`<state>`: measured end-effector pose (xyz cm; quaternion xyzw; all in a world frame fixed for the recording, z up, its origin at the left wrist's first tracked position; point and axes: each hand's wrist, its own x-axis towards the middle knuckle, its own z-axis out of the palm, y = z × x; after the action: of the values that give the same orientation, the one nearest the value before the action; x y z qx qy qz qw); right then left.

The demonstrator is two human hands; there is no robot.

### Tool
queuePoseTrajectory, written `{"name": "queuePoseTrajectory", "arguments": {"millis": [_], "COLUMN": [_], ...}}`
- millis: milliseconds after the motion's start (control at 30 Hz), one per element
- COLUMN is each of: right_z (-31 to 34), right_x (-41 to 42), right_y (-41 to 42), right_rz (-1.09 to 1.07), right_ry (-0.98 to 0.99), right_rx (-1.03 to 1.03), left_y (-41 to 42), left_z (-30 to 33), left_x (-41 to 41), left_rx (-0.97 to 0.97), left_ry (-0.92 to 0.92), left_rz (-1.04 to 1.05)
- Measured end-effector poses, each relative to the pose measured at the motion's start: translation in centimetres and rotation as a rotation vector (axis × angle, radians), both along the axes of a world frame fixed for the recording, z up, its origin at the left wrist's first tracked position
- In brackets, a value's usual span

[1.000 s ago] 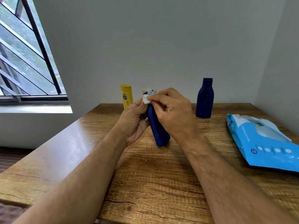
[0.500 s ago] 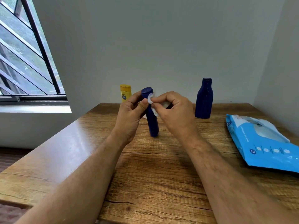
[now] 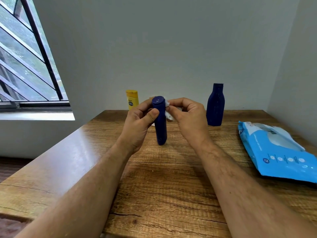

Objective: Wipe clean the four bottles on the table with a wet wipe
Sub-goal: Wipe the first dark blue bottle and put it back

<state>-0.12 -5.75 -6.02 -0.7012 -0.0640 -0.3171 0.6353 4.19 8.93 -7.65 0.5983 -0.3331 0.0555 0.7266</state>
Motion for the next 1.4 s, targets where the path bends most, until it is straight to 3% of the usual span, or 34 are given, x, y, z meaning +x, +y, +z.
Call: {"name": "queuePoseTrajectory", "arguments": {"millis": [333, 500, 700, 967, 1167, 1400], "right_z": [-1.0, -1.1, -0.2, -0.4, -0.5, -0.1], "right_x": [-0.1, -0.2, -0.5, -0.8, -0.6, -0.5], "right_y": [-0.2, -0.3, 0.2, -0.1, -0.2, -0.3], "right_rz": [0.019, -0.025, -0.012, 0.059, 0.048, 0.035], "right_ry": [0.138, -0.049, -0.159, 0.047, 0.070, 0.045], "right_rx": [-0.264, -0.378, -0.330, -0.453, -0.425, -0.331], "left_y": [0.6, 1.0, 0.1, 1.7, 0.8, 0.7], "left_z": [0.5, 0.8, 1.0, 1.0, 0.7, 0.5], "left_x": [0.3, 0.4, -0.4, 1.0, 0.9, 0.9], "left_rx": [-0.339, -0.480, -0.424, -0.453, -0.131, -0.005], "left_ry": [0.389, 0.532, 0.570, 0.524, 0.427, 0.367], "left_rz": [-0.020, -0.120, -0.270, -0.080, 0.119, 0.124]}}
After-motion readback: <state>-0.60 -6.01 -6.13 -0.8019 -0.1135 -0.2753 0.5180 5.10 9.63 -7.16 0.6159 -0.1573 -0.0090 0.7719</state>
